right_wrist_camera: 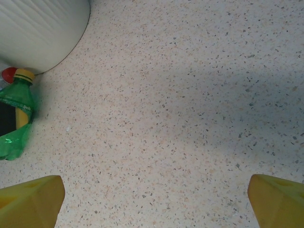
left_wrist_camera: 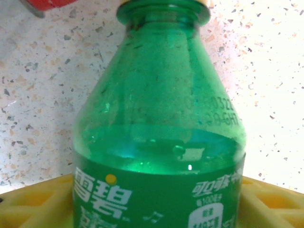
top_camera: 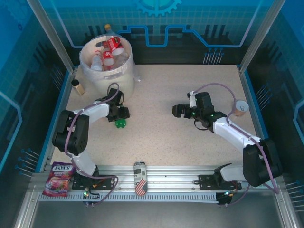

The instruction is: Put the plastic bottles in the bin

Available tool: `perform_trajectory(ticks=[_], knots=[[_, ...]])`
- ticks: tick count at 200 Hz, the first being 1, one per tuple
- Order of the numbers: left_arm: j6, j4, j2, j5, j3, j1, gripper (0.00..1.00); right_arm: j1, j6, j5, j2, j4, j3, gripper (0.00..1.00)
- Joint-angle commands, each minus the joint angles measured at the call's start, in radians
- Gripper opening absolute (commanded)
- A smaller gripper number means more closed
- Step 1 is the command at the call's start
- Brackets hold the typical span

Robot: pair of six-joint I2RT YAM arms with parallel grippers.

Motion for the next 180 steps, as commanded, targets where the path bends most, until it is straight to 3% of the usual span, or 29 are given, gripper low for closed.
perform_trajectory(ticks=[1, 38, 84, 106, 123, 146, 180], knots=[[0.017, -0.008, -0.026, -0.029, 0.008, -0.014, 0.65, 0.001, 0.008, -0.009, -0.006, 0.016, 0.000, 1.00], [0.021, -0.056, -0.093, -0.043, -0.003, -0.033, 0.58, 0.001, 0.012, -0.008, 0.001, 0.023, 0.001, 1.00], [-0.001, -0.155, -0.208, -0.023, -0.003, -0.087, 0.56, 0.002, 0.017, -0.006, 0.006, 0.031, 0.005, 1.00], [0.000, -0.249, -0.305, 0.026, 0.059, -0.157, 0.55, 0.002, 0.016, -0.006, 0.013, 0.028, 0.015, 1.00], [0.014, -0.357, -0.357, 0.094, 0.176, -0.159, 0.53, 0.002, 0.010, -0.005, 0.023, 0.021, 0.035, 1.00], [0.056, -0.474, -0.376, 0.116, 0.378, -0.126, 0.48, 0.004, 0.000, -0.011, 0.042, 0.017, 0.065, 1.00], [0.100, -0.514, -0.339, 0.214, 0.614, 0.015, 0.41, 0.013, 0.005, -0.012, 0.046, 0.024, 0.070, 1.00]])
